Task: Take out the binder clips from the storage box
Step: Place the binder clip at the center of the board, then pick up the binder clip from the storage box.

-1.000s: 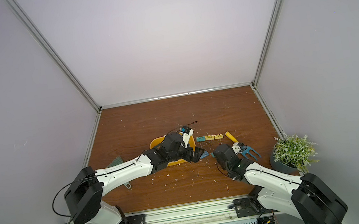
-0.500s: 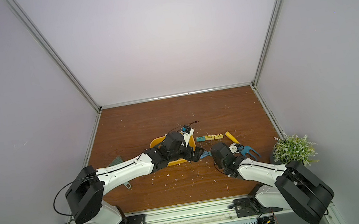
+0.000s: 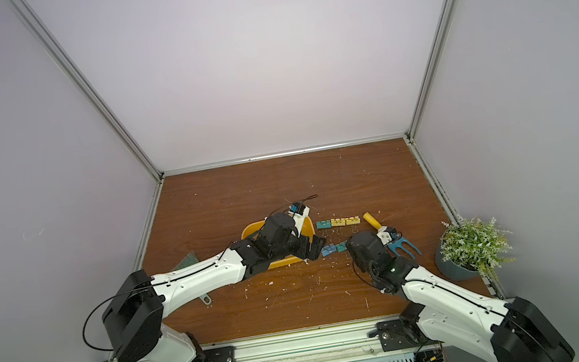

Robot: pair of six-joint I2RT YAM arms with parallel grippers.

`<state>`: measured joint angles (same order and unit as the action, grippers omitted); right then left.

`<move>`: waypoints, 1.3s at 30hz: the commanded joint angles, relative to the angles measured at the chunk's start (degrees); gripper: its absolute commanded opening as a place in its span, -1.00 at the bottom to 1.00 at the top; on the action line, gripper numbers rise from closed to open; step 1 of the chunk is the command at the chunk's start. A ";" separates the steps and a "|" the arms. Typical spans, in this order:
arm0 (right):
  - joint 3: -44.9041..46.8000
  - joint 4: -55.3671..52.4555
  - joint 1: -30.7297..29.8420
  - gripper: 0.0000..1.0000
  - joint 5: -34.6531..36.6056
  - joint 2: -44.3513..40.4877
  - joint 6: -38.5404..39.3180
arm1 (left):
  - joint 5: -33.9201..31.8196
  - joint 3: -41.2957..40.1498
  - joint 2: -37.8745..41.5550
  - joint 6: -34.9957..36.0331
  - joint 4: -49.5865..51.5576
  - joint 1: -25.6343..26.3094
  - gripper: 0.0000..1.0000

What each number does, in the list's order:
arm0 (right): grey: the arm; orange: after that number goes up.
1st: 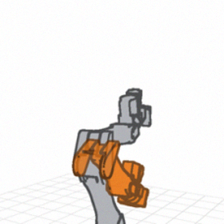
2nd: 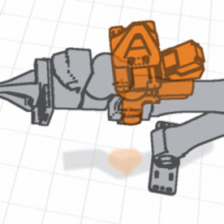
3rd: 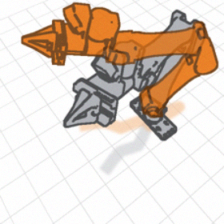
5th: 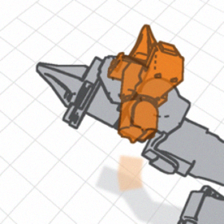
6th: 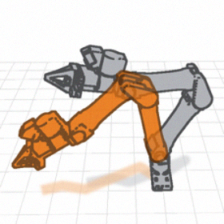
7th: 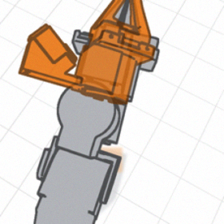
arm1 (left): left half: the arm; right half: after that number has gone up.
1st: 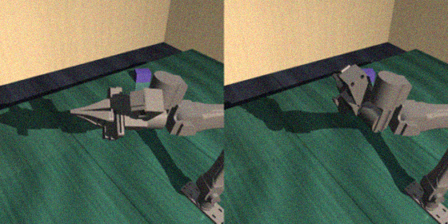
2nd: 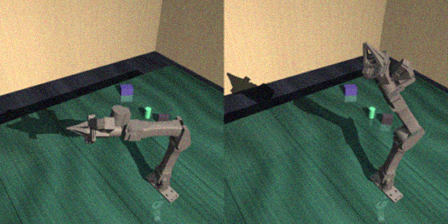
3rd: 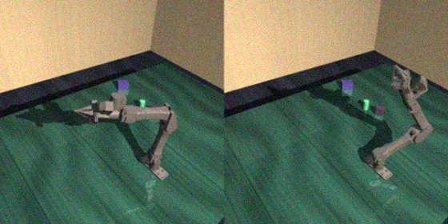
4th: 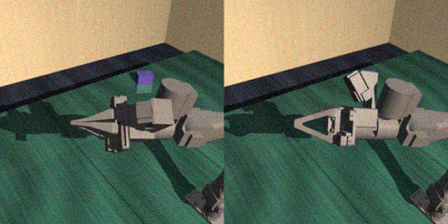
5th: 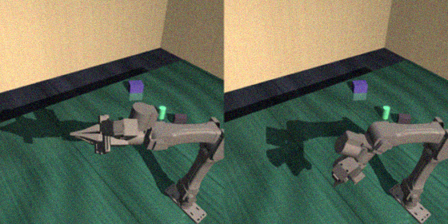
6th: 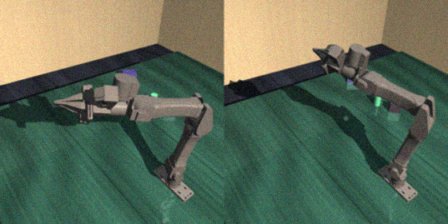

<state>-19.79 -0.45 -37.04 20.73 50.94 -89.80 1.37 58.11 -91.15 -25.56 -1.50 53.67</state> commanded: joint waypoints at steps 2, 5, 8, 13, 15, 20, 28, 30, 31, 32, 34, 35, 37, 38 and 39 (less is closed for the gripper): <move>-2.79 2.25 0.16 -0.29 1.10 -1.80 15.99 | -4.71 -1.73 3.34 -0.75 -0.87 0.16 1.00; -5.76 2.92 0.21 -0.29 -0.78 0.20 20.77 | -6.33 -3.80 5.61 -1.69 -2.16 -0.56 1.00; -8.95 6.36 0.21 -0.31 -6.80 3.93 28.11 | -8.13 -6.49 8.58 -3.69 -3.24 -1.78 0.99; -16.71 9.02 0.17 -0.31 -20.75 14.97 35.24 | -10.41 -14.09 15.69 -7.88 -7.54 -5.41 0.99; -20.85 8.12 0.04 -0.34 -26.30 20.83 37.21 | -11.98 -17.07 18.81 -8.85 -8.98 -6.56 0.99; -29.11 5.10 -1.36 -0.41 -34.16 31.37 41.30 | -15.09 -21.42 24.46 -10.14 -7.92 -7.98 1.00; -40.54 -2.05 -4.44 -0.43 -34.16 42.73 45.48 | -13.90 -26.40 29.90 -14.28 -5.53 -12.32 1.00; -44.22 -5.34 -4.94 -0.45 -33.18 46.05 46.45 | -13.84 -27.17 30.72 -14.52 -5.75 -13.04 1.00; -46.31 -7.21 -5.26 -0.46 -31.92 47.48 47.13 | -14.00 -27.25 30.86 -14.57 -5.52 -13.27 1.00; -48.66 -9.60 -5.58 -0.46 -30.16 49.12 48.02 | -14.17 -27.02 30.99 -14.58 -5.03 -13.40 1.00; -53.53 -14.19 -6.12 -0.46 -27.73 52.39 50.46 | -14.70 -26.99 31.04 -14.52 -4.52 -13.50 1.00; -56.01 -16.40 -6.37 -0.46 -26.85 54.19 51.82 | -14.92 -26.87 31.12 -14.52 -4.39 -13.58 1.00; -60.27 -20.00 -6.78 -0.45 -25.38 57.12 53.73 | -15.08 -26.72 31.13 -14.60 -4.09 -13.68 1.00; -61.83 -21.07 -6.92 -0.44 -25.05 58.40 54.47 | -15.07 -26.56 31.13 -14.54 -3.89 -13.75 1.00; -63.30 -22.00 -7.13 -0.43 -24.95 59.50 55.09 | -15.12 -26.56 31.23 -14.43 -3.80 -13.77 1.00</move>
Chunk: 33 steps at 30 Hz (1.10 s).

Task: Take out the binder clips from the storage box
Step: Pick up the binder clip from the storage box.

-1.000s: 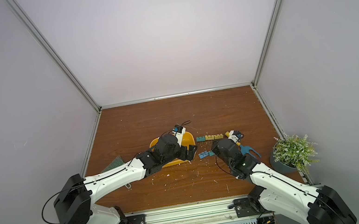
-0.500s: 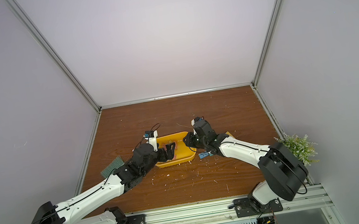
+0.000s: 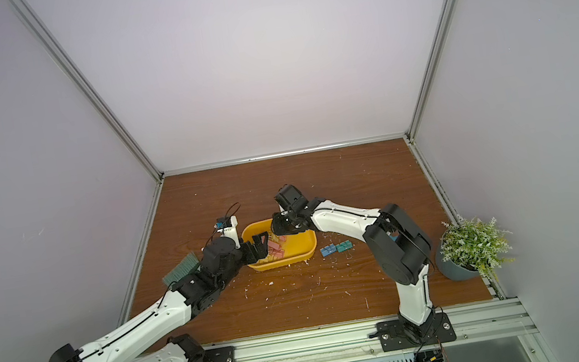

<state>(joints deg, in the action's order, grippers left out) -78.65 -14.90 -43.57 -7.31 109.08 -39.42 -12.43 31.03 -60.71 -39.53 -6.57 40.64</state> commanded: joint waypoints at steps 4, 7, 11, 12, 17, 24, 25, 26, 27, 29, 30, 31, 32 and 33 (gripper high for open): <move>-7.85 -9.17 -0.99 -0.39 2.90 4.21 5.58 | -1.80 0.74 1.05 -0.20 1.70 -0.82 1.00; -9.47 -9.33 -1.15 -0.37 2.66 5.41 5.84 | -1.97 0.58 1.29 -0.12 1.73 -0.91 1.00; -11.50 -10.14 -1.16 -0.34 2.83 6.83 6.08 | -1.99 0.73 1.29 -0.03 1.82 -0.99 1.00; -12.08 -10.39 -1.24 -0.34 3.11 7.23 6.12 | -1.95 0.69 1.29 0.02 1.79 -1.05 1.00; -14.00 -12.94 -1.33 -0.34 6.40 8.26 6.58 | -1.47 0.80 0.90 0.06 1.71 -1.00 1.00; -14.99 -17.67 -1.86 -0.40 13.91 7.49 8.10 | -0.76 1.05 -0.11 -0.03 1.73 -1.03 1.00; -14.97 -18.23 -1.88 -0.40 14.74 7.31 8.21 | -0.68 1.03 -0.11 -0.08 1.74 -1.07 1.00; -15.06 -18.85 -2.00 -0.40 15.52 7.16 8.35 | -0.76 0.91 -0.19 -0.18 1.76 -1.12 1.00; -15.00 -19.22 -2.17 -0.41 16.46 6.84 8.52 | -0.56 0.86 -0.20 -0.20 1.70 -1.09 1.00; -15.06 -20.04 -2.56 -0.41 18.41 6.43 8.90 | -0.37 0.83 -0.27 -0.20 1.47 -1.14 1.00; -15.16 -20.53 -2.64 -0.42 19.23 6.20 8.92 | -0.36 0.79 -0.29 -0.20 1.41 -1.11 1.00; -15.28 -20.90 -2.74 -0.42 19.72 6.20 8.87 | -0.49 0.79 -0.29 -0.21 1.38 -1.09 1.00; -15.48 -21.21 -2.96 -0.42 20.19 6.22 8.92 | -0.41 0.88 -0.37 -0.27 1.21 -1.09 1.00; -15.58 -21.38 -3.14 -0.42 20.66 6.19 8.92 | -0.41 0.79 -0.33 -0.29 1.14 -1.09 1.00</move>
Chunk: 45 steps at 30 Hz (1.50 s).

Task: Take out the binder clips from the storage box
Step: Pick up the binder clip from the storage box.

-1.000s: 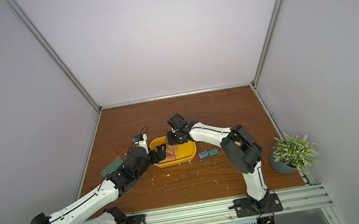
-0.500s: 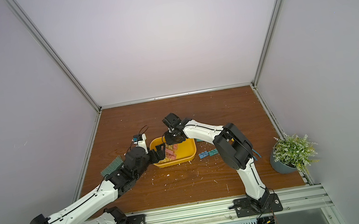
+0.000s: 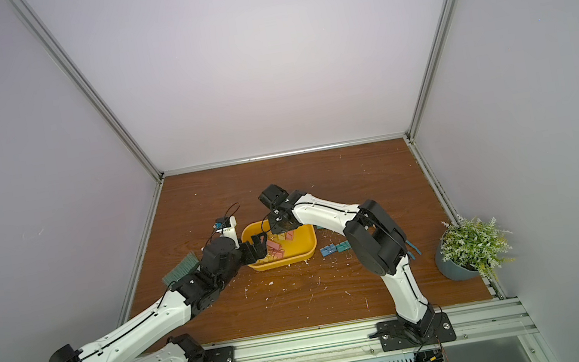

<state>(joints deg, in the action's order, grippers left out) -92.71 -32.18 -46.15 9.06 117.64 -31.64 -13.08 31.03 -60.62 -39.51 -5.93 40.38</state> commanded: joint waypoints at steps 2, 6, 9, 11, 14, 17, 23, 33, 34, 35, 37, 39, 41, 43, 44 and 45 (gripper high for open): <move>-2.15 -4.58 -1.07 -0.40 5.23 -2.06 1.04 | 0.25 0.85 -0.55 -0.48 0.40 -0.84 1.00; -3.94 -5.15 -1.57 -0.38 4.76 -0.55 1.05 | 0.03 0.80 -0.46 -0.62 0.42 -0.84 1.00; -5.18 -5.24 -1.73 -0.35 4.19 0.56 0.87 | -0.26 0.74 -0.13 -0.75 0.44 -0.86 1.00; -6.17 -5.77 -1.74 -0.34 3.89 1.35 0.96 | -0.52 0.70 0.14 -0.75 0.79 -0.85 1.00; -7.38 -6.89 -1.82 -0.34 3.75 2.54 0.96 | -1.18 0.35 0.75 -0.87 0.92 -0.90 1.00; -7.59 -7.72 -1.86 -0.35 4.47 3.07 0.82 | -1.83 0.13 1.28 -0.88 1.00 -0.83 1.00; -7.52 -9.47 -2.03 -0.41 6.60 3.53 0.51 | -1.95 0.00 1.56 -0.92 0.97 -0.91 1.00; -5.90 -11.97 -2.38 -0.74 11.03 0.88 0.52 | -1.71 -0.05 1.82 -1.14 1.10 -0.91 1.00; -5.38 -12.09 -2.37 -0.77 11.75 0.27 0.61 | -1.67 -0.04 1.82 -1.14 1.17 -0.96 1.00; -4.88 -12.25 -2.39 -0.82 12.40 -0.41 0.70 | -1.68 -0.02 1.83 -1.10 1.19 -0.92 1.00; -3.39 -12.33 -2.45 -0.91 13.51 -1.95 0.70 | -1.49 0.00 1.82 -1.10 1.19 -0.92 1.00; -2.22 -12.25 -2.37 -0.92 14.11 -3.21 0.88 | -1.33 0.01 1.78 -1.10 0.99 -0.92 1.00; -1.13 -12.08 -2.41 -0.95 14.77 -4.78 0.87 | -1.01 0.08 1.49 -1.10 0.74 -0.92 1.00; 0.24 -11.34 -2.38 -0.95 15.04 -6.43 0.61 | -0.51 0.11 1.30 -1.01 0.41 -0.92 1.00; 1.09 -10.70 -2.40 -0.98 14.99 -7.46 0.57 | -0.04 0.06 1.21 -0.68 0.08 -0.92 0.99; 1.70 -10.23 -2.39 -1.00 15.02 -8.23 0.45 | 0.44 0.11 1.08 -0.49 -0.48 -0.92 1.00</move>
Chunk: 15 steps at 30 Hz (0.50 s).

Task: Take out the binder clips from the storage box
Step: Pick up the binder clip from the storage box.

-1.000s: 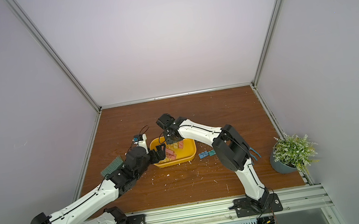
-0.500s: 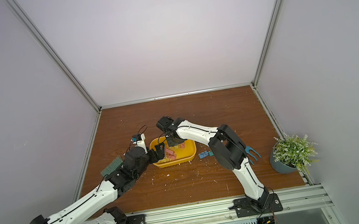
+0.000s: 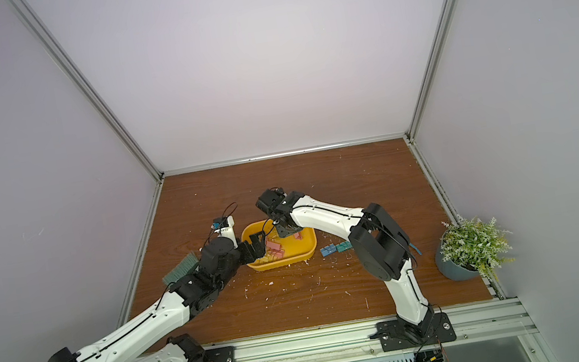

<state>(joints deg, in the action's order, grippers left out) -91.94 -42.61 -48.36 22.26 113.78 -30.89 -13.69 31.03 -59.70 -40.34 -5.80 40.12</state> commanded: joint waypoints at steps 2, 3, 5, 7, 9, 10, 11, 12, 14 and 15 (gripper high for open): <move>2.36 1.25 -0.19 -1.00 1.60 -6.38 -0.93 | 3.49 0.09 -0.21 1.49 -2.28 -0.68 1.00; 3.20 1.93 -0.16 -1.00 1.43 -7.43 -1.32 | 4.83 0.09 -0.47 2.05 -3.15 -0.66 1.00; 5.90 4.28 -0.18 -1.00 1.05 -10.12 -2.25 | 8.57 0.23 -1.56 3.08 -5.21 -0.68 1.00; 9.26 7.52 -0.08 -1.00 0.25 -13.27 -3.36 | 12.37 0.94 -3.33 3.50 -6.51 -0.70 1.00; 13.65 11.80 0.06 -1.00 -0.80 -16.96 -4.73 | 16.43 1.89 -5.65 4.07 -7.47 -0.70 1.00; 16.56 15.26 0.55 -1.00 -2.92 -18.97 -5.00 | 18.24 2.40 -6.84 4.10 -7.79 -0.66 1.00; 19.63 18.37 1.20 -1.00 -4.88 -21.18 -5.79 | 19.53 3.09 -8.06 3.87 -7.95 -0.66 1.00; 22.16 20.94 1.77 -1.00 -6.55 -23.08 -6.70 | 20.52 3.39 -8.94 3.70 -8.35 -0.71 1.00; 28.39 27.32 3.37 -1.00 -10.37 -27.65 -9.14 | 23.11 4.20 -10.74 3.51 -9.60 -0.66 0.99; 31.15 30.11 3.83 -1.00 -10.98 -29.80 -10.18 | 24.25 4.48 -11.37 3.17 -10.26 -0.60 0.98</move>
<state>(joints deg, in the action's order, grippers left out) -65.36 -23.53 -46.37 15.99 88.95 -36.69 4.16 33.17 -69.95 -37.89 -12.73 40.10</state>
